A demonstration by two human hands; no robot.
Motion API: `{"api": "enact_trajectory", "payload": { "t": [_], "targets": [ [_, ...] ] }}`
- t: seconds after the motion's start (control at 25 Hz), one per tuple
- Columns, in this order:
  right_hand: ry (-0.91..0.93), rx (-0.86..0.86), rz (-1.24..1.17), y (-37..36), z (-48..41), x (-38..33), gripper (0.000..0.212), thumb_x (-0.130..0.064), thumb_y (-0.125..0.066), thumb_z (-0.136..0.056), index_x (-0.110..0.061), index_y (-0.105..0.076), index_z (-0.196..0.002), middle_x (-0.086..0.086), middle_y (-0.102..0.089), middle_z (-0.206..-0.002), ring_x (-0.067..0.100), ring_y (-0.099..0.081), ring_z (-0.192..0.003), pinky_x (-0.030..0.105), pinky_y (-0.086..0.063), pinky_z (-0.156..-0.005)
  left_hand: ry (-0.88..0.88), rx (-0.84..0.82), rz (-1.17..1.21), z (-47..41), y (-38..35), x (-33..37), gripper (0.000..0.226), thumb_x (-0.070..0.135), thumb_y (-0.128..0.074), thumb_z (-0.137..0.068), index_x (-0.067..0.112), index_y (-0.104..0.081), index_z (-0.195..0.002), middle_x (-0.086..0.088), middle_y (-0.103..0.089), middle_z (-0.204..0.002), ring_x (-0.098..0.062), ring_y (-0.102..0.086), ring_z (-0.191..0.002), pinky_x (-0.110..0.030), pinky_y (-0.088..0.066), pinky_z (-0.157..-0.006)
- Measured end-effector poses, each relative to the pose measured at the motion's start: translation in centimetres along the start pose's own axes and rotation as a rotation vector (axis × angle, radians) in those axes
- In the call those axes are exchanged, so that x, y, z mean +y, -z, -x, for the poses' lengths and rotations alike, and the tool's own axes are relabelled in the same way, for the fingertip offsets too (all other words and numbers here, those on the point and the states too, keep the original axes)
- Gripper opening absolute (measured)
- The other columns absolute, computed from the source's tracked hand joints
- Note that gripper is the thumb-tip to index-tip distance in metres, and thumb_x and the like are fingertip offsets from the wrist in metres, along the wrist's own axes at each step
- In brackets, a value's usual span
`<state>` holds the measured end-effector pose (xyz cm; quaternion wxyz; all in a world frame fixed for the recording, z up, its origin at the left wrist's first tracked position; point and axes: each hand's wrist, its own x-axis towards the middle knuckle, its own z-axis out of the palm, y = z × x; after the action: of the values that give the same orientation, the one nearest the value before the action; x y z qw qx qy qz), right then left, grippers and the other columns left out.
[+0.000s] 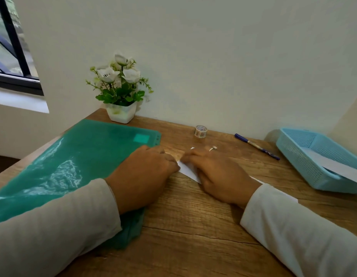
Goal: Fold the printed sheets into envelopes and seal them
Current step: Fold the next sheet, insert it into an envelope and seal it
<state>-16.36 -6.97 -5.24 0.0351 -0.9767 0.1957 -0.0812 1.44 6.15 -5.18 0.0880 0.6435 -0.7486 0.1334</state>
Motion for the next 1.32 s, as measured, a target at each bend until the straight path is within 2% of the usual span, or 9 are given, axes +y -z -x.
{"api": "enact_trajectory", "payload": {
  "t": [0.2, 0.44, 0.6, 0.8, 0.92, 1.04, 1.12, 1.24, 1.32],
  "targets": [
    [-0.108, 0.046, 0.023, 0.5, -1.4, 2.6, 0.043, -0.012, -0.043, -0.101, -0.026, -0.062, -0.137, -0.011, -0.060, -0.141, 0.012, -0.053, -0.129, 0.029, -0.042, -0.105, -0.001, -0.029, -0.013, -0.1, -0.1, -0.1, 0.040, 0.030, -0.048, -0.102, 0.036, -0.048, -0.142, 0.012, -0.053, -0.144, -0.012, -0.049, -0.130, -0.040, -0.039, -0.111],
    [-0.036, 0.023, -0.152, 0.0, -0.3, 0.3, 0.040, -0.012, -0.042, -0.104, -0.026, -0.065, -0.133, -0.012, -0.062, -0.138, 0.007, -0.053, -0.128, 0.030, -0.043, -0.108, 0.005, -0.038, -0.021, -0.2, -0.2, -0.2, 0.039, 0.034, -0.048, -0.102, 0.034, -0.050, -0.141, 0.011, -0.055, -0.142, -0.012, -0.050, -0.128, -0.039, -0.039, -0.112],
    [-0.194, 0.076, -0.111, 0.2, -1.5, 3.0, 0.042, -0.012, -0.042, -0.102, -0.032, -0.065, -0.131, -0.016, -0.060, -0.141, 0.008, -0.051, -0.132, 0.033, -0.043, -0.109, 0.014, -0.065, -0.021, -0.2, 0.1, 0.1, 0.040, 0.033, -0.046, -0.103, 0.035, -0.048, -0.142, 0.012, -0.051, -0.146, -0.011, -0.046, -0.131, -0.040, -0.036, -0.114],
    [-0.051, 0.048, -0.191, -0.2, -0.6, 0.7, 0.042, -0.009, -0.043, -0.102, -0.025, -0.066, -0.133, -0.012, -0.063, -0.138, 0.006, -0.052, -0.129, 0.028, -0.041, -0.109, 0.020, -0.069, -0.005, -0.3, 0.1, -0.1, 0.039, 0.036, -0.046, -0.102, 0.036, -0.048, -0.141, 0.013, -0.053, -0.143, -0.009, -0.047, -0.129, -0.036, -0.036, -0.114],
    [-0.139, 0.116, -0.231, -0.7, -1.1, 2.7, 0.044, -0.004, -0.044, -0.100, -0.025, -0.067, -0.131, -0.011, -0.062, -0.139, 0.008, -0.051, -0.132, 0.029, -0.038, -0.113, 0.040, -0.094, -0.005, -0.2, 0.0, 0.1, 0.040, 0.036, -0.047, -0.102, 0.037, -0.048, -0.142, 0.013, -0.053, -0.143, -0.009, -0.047, -0.129, -0.037, -0.036, -0.114],
    [-0.195, 0.126, -0.249, -1.1, -1.2, 3.5, 0.041, -0.006, -0.047, -0.101, -0.026, -0.067, -0.130, -0.013, -0.061, -0.139, 0.006, -0.050, -0.132, 0.011, -0.032, -0.104, 0.068, -0.103, 0.005, -0.2, 0.0, 0.4, 0.041, 0.034, -0.044, -0.103, 0.036, -0.046, -0.144, 0.011, -0.050, -0.146, -0.010, -0.045, -0.133, -0.037, -0.033, -0.117],
    [-0.197, 0.126, -0.303, -1.3, -1.1, 3.6, 0.039, -0.007, -0.049, -0.102, -0.026, -0.066, -0.132, -0.013, -0.060, -0.140, 0.003, -0.048, -0.132, 0.001, -0.025, -0.098, 0.072, -0.121, 0.049, -0.6, -0.1, 0.4, 0.046, 0.030, -0.040, -0.104, 0.035, -0.037, -0.150, 0.011, -0.040, -0.154, -0.010, -0.035, -0.141, -0.036, -0.027, -0.121],
    [-0.205, 0.145, -0.344, -1.3, -1.0, 3.8, 0.039, -0.007, -0.050, -0.102, -0.027, -0.067, -0.131, -0.013, -0.060, -0.140, 0.004, -0.048, -0.133, 0.014, -0.032, -0.109, 0.070, -0.140, 0.084, -1.2, -0.3, 0.6, 0.049, 0.030, -0.036, -0.106, 0.034, -0.028, -0.154, 0.010, -0.030, -0.160, -0.011, -0.027, -0.147, -0.039, -0.021, -0.123],
    [-0.202, 0.136, -0.338, -1.3, -1.0, 3.7, 0.039, -0.008, -0.050, -0.102, -0.027, -0.066, -0.132, -0.013, -0.059, -0.141, 0.005, -0.047, -0.133, 0.022, -0.033, -0.112, 0.076, -0.122, 0.051, -1.2, -0.2, 0.5, 0.044, 0.033, -0.037, -0.105, 0.034, -0.037, -0.150, 0.010, -0.040, -0.155, -0.011, -0.034, -0.144, -0.039, -0.024, -0.122]
  ]
}}
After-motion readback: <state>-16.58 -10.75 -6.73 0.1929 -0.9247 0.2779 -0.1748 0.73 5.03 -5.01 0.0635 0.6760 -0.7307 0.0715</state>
